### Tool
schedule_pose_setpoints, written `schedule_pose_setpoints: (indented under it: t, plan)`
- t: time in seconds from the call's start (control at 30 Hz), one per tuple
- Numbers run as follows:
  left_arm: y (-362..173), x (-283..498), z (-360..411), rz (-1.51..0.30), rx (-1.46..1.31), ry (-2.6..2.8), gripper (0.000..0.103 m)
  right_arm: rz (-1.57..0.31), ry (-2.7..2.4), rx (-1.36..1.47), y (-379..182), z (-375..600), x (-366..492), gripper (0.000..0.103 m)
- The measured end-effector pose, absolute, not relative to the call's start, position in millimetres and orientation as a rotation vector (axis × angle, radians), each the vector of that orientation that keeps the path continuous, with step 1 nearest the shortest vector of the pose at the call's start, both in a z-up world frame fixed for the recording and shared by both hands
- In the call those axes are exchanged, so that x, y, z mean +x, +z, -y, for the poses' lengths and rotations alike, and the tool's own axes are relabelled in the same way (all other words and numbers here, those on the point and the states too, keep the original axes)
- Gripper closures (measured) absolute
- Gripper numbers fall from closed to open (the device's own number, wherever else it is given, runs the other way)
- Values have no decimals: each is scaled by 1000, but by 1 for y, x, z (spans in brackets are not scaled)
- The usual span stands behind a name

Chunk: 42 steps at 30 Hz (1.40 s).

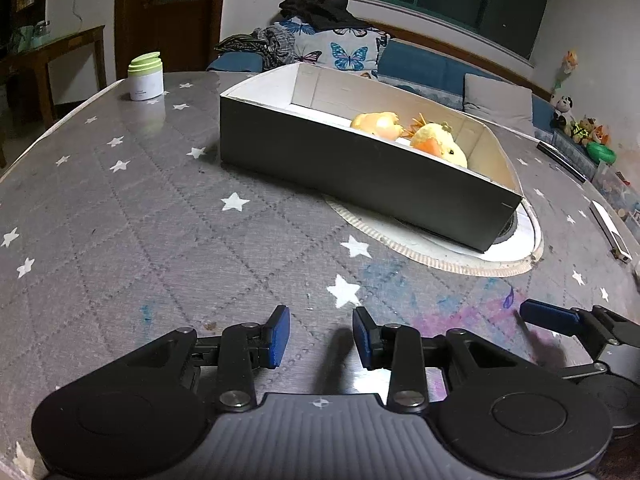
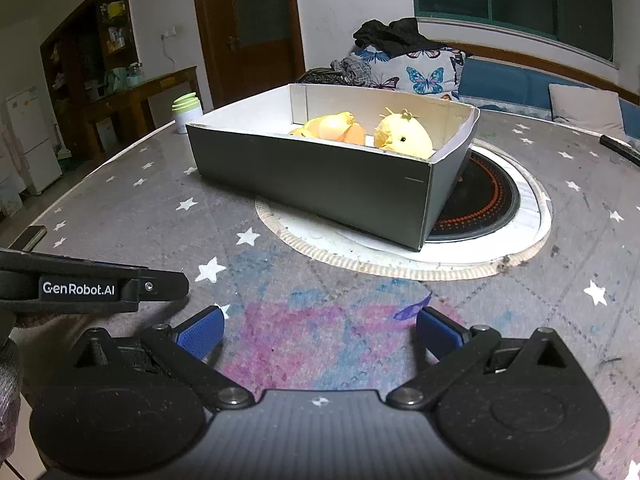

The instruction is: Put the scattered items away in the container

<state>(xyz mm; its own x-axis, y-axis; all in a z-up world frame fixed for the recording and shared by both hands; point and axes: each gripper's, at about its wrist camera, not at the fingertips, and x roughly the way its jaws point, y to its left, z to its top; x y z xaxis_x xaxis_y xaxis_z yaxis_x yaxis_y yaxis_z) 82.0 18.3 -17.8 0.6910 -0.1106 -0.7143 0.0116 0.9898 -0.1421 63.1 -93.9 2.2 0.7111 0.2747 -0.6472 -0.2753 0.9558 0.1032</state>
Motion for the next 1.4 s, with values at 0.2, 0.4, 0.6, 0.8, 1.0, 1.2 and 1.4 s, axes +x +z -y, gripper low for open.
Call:
schedule_pose_setpoints:
  t: [0.2, 0.4, 0.6, 0.8, 1.0, 1.2, 1.4]
  plan:
    - [-18, 83, -15, -803, -110, -50, 66, -719, 308, -7, 1, 93, 63, 0]
    - [-16, 85, -13, -799, -93, -41, 66, -718, 304, 2, 2, 94, 64, 0]
    - [-15, 88, -12, -794, -73, -35, 66, -720, 303, 0, 3, 94, 66, 0]
    - [-14, 91, -10, -791, -59, -34, 66, -721, 296, 7, 4, 94, 71, 0]
    - [-13, 97, -8, -784, -33, -30, 66, -727, 291, 9, 4, 92, 77, 0]
    - [-12, 105, -6, -782, -16, -28, 66, -735, 285, 9, 3, 90, 84, 0]
    - [-12, 113, -5, -787, -7, -33, 66, -739, 268, 11, 5, 90, 91, 0]
